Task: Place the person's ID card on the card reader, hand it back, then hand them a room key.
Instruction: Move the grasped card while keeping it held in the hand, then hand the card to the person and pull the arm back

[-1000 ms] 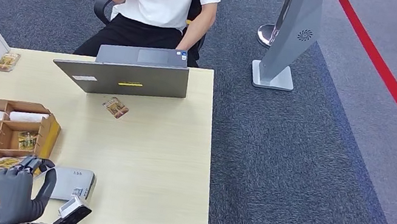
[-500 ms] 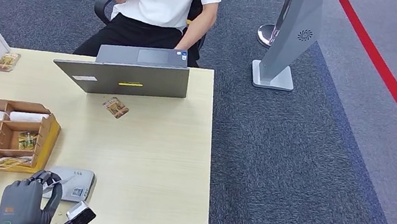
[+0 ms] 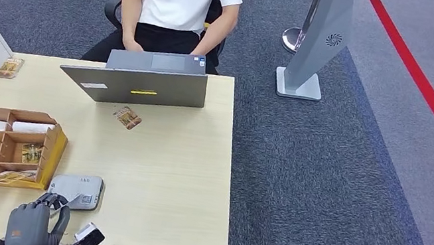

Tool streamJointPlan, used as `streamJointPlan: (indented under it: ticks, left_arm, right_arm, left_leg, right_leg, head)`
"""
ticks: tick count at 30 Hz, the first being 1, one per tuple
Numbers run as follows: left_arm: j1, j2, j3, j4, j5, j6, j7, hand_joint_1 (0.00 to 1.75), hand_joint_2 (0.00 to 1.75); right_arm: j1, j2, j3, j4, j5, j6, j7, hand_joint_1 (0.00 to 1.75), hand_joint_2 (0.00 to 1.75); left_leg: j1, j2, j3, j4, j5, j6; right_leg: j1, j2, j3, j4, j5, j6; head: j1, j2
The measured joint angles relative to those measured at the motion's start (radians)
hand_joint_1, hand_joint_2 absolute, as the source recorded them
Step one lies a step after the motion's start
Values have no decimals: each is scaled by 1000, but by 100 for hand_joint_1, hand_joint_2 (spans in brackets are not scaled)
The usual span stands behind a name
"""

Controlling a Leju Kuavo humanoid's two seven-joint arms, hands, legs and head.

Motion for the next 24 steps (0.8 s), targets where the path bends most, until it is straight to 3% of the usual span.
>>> streamJointPlan:
  ticks: [7, 13, 18, 24]
  left_arm:
    - [14, -28, 82, -72, -66, 6, -99, 175, 175]
    - [34, -24, 116, -273, -119, 6, -91, 175, 175]
    - [-8, 44, 120, -424, -145, -11, -4, 175, 175]
    - [-172, 166, 178, -404, -70, -141, 30, 175, 175]
  right_arm:
    - [0, 0, 0, 0, 0, -1, -1, 0, 175]
    - [2, 0, 0, 0, -5, -5, -8, 0, 175]
    - [2, 0, 0, 0, -2, -5, -11, 0, 175]
    - [0, 0, 4, 0, 15, 1, -8, 0, 175]
  left_leg:
    - [0, 0, -1, 0, 0, 0]
    - [0, 0, -1, 0, 0, 0]
    - [1, 0, -1, 0, 1, -1]
    - [2, -2, -2, 0, 3, -3]
  right_leg:
    - [0, 0, 0, 0, 0, 0]
    - [0, 0, -2, 0, 0, 0]
    - [0, 0, -2, 0, 0, 0]
    - [1, -2, -2, 1, 1, -1]
  head:
    - [0, 0]
    - [0, 0]
    - [0, 0]
    - [0, 0]
